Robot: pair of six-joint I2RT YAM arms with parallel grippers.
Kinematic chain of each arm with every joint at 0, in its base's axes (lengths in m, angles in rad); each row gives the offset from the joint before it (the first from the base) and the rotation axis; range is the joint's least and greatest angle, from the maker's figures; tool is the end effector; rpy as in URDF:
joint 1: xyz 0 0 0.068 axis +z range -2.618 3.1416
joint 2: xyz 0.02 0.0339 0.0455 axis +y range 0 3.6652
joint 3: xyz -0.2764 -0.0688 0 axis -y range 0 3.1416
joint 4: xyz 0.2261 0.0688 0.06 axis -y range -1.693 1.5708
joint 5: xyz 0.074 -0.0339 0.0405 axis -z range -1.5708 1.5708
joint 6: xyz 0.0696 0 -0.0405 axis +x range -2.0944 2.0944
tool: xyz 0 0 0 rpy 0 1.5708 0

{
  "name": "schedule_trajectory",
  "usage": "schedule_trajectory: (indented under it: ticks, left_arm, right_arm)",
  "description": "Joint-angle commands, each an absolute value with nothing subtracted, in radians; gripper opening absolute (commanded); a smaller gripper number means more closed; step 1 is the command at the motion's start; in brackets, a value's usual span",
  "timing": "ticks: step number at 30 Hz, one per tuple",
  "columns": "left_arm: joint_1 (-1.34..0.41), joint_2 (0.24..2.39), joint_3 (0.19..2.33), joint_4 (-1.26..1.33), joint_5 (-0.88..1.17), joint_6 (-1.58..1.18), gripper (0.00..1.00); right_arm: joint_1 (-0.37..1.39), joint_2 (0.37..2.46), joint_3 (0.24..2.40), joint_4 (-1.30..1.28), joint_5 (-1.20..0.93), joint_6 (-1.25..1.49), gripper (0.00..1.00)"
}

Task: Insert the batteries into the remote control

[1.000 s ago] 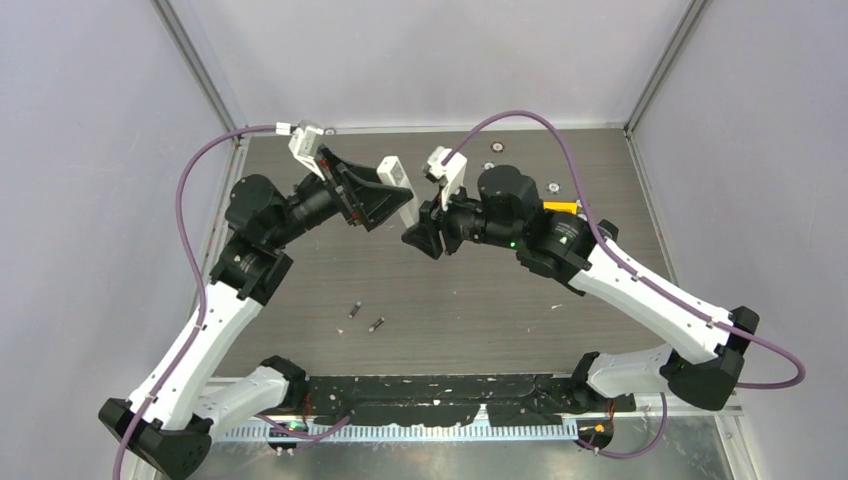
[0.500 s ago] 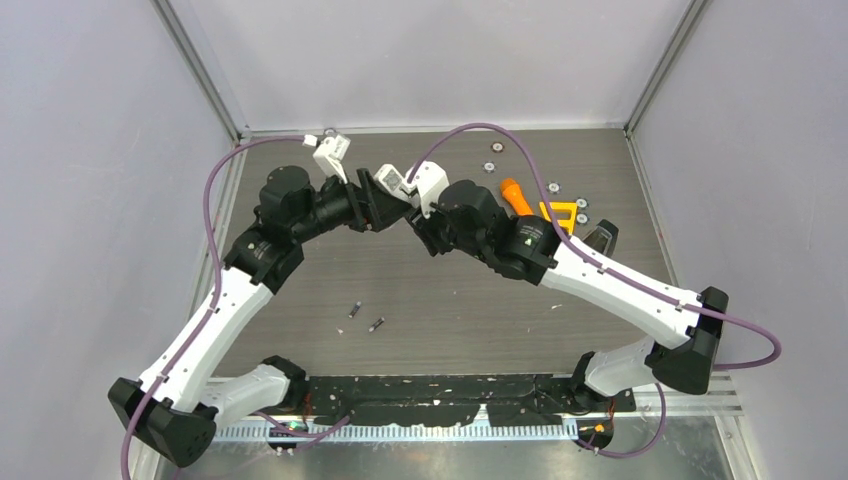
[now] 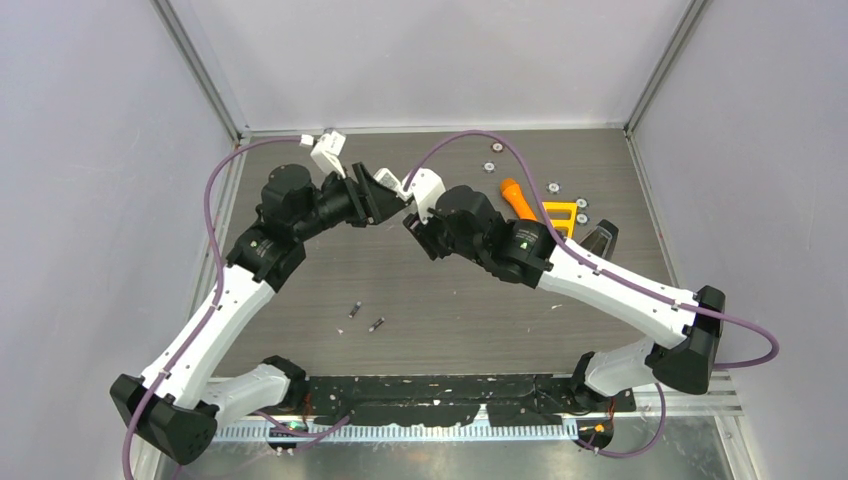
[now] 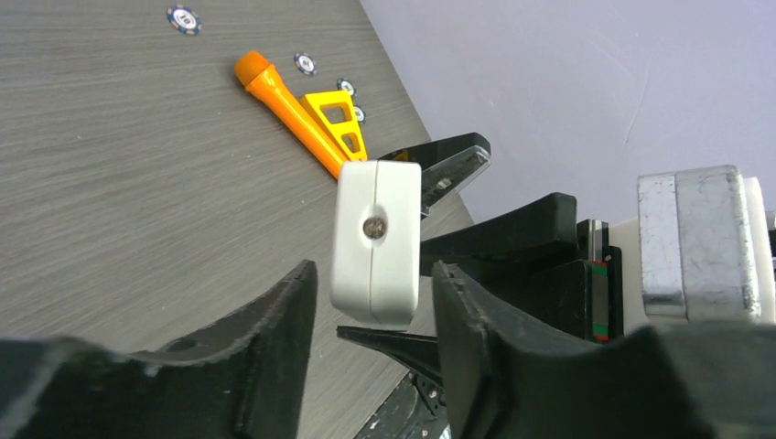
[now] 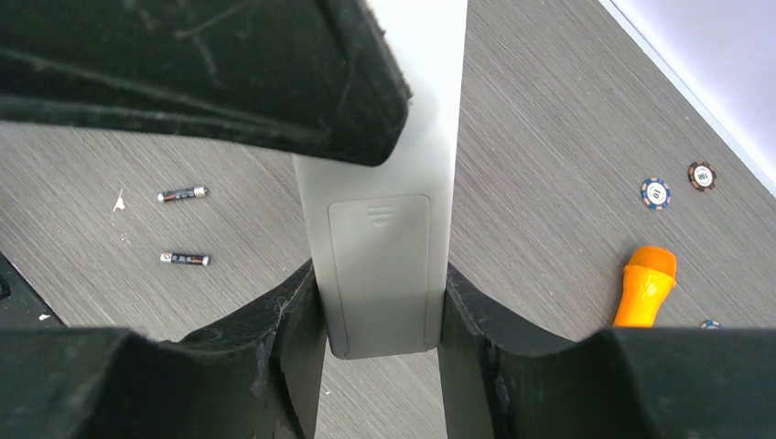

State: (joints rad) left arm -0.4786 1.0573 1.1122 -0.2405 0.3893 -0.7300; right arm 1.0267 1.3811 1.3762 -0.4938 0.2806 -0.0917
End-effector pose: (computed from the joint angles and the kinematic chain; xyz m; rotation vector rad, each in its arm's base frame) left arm 0.2033 -0.1352 0.4010 0.0695 1.9069 -1.1932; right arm 0.1811 0.2621 0.3765 -0.9434 1.8323 0.2909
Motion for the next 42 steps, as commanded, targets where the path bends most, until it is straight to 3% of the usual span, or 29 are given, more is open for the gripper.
schedule_trajectory:
  ticks: [1,7,11,14,15,17,19,23,29,36,42]
  left_arm:
    - [-0.48,1.035,1.102,-0.156,0.363,-0.749,0.44]
    - [-0.48,1.041,1.096,-0.161,0.376,-0.752,0.26]
    - [-0.479,1.034,1.104,-0.164,0.368,-0.752,0.01]
    - [-0.465,1.02,1.112,-0.164,0.361,-0.759,0.0]
    - [-0.456,1.012,1.113,-0.162,0.36,-0.77,0.0]
    - [-0.429,0.991,1.105,-0.144,0.372,-0.794,0.0]
    - [-0.391,0.971,1.084,-0.112,0.391,-0.827,0.0]
    - [-0.335,0.924,1.029,-0.012,0.437,-0.916,0.0]
    - [-0.306,0.871,0.956,0.129,0.461,-1.074,0.0]
    - [-0.302,0.832,0.896,0.249,0.462,-1.212,0.0]
    - [-0.302,0.801,0.866,0.268,0.455,-1.264,0.0]
  right_arm:
    - [1.034,1.358,1.385,-0.427,0.254,-0.093,0.19]
    - [1.033,1.355,1.386,-0.423,0.243,-0.086,0.19]
    - [1.031,1.348,1.4,-0.425,0.241,-0.05,0.28]
    - [1.011,1.327,1.385,-0.408,0.189,-0.007,0.58]
    - [0.998,1.307,1.374,-0.381,0.173,0.012,0.72]
    - [0.965,1.26,1.332,-0.328,0.11,0.084,0.87]
    - [0.91,1.21,1.287,-0.265,0.015,0.159,0.96]
    - [0.782,1.135,1.206,-0.134,-0.192,0.39,1.0]
    - [0.731,1.126,1.156,0.08,-0.319,0.732,1.0]
    - [0.73,1.212,1.106,0.334,-0.368,1.051,0.97]
    - [0.73,1.264,1.104,0.393,-0.376,1.123,0.9]
